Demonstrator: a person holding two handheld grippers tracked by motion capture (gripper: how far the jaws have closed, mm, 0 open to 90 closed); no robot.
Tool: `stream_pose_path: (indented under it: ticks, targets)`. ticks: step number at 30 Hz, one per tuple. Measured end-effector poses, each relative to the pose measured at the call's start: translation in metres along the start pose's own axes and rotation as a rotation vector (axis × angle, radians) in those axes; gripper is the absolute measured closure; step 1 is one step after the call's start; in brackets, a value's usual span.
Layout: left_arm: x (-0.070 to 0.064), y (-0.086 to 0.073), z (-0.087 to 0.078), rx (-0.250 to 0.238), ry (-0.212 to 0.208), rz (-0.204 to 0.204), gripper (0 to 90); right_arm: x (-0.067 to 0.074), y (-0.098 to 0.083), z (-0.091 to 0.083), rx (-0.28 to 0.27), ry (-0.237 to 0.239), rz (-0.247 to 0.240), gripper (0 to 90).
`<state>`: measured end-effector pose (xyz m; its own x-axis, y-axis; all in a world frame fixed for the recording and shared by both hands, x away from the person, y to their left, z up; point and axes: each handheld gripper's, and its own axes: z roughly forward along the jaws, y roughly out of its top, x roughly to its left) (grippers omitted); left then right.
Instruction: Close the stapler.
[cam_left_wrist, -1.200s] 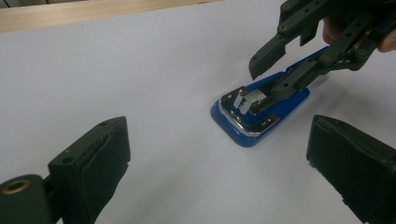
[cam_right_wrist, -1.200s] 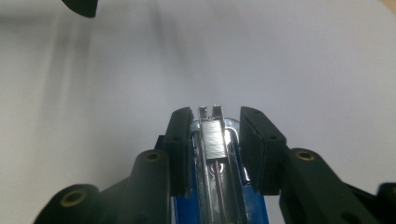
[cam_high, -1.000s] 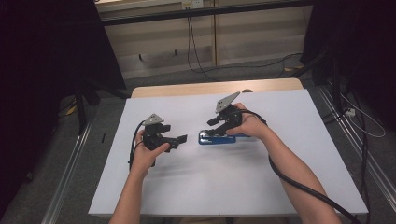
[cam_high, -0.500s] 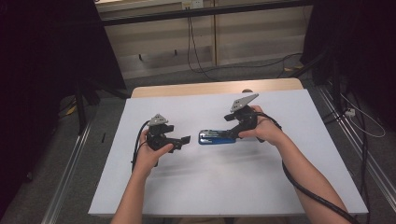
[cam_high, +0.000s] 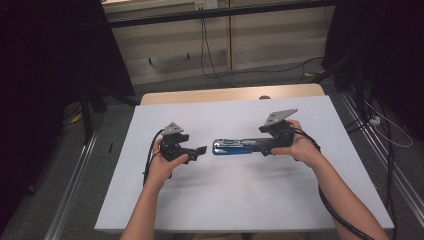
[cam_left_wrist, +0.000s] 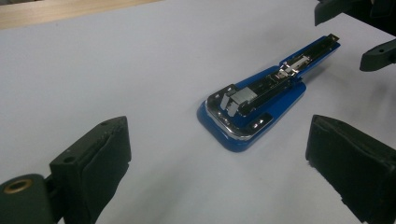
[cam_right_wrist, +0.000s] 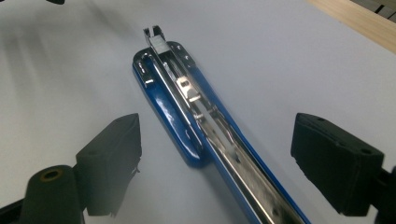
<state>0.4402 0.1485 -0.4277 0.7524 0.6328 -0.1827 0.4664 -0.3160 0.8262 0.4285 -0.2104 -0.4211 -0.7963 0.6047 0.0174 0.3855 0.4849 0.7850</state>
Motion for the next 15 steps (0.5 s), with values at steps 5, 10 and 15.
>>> stream_pose_path:
  ticks: [5, 10, 15]
  targets:
    - [-0.003, 0.000, 0.004, 0.009, 0.004, 0.009, 7.0, 0.002, -0.014, -0.016, 0.000, -0.064, 0.011, 18.6]
    - [-0.007, 0.000, 0.008, 0.016, 0.002, 0.010, 7.8, 0.002, -0.026, -0.028, -0.022, -0.101, 0.048, 20.9]
    - [-0.008, -0.001, 0.010, 0.018, 0.004, 0.017, 10.1, 0.003, -0.038, -0.036, -0.022, -0.128, 0.066, 24.2]
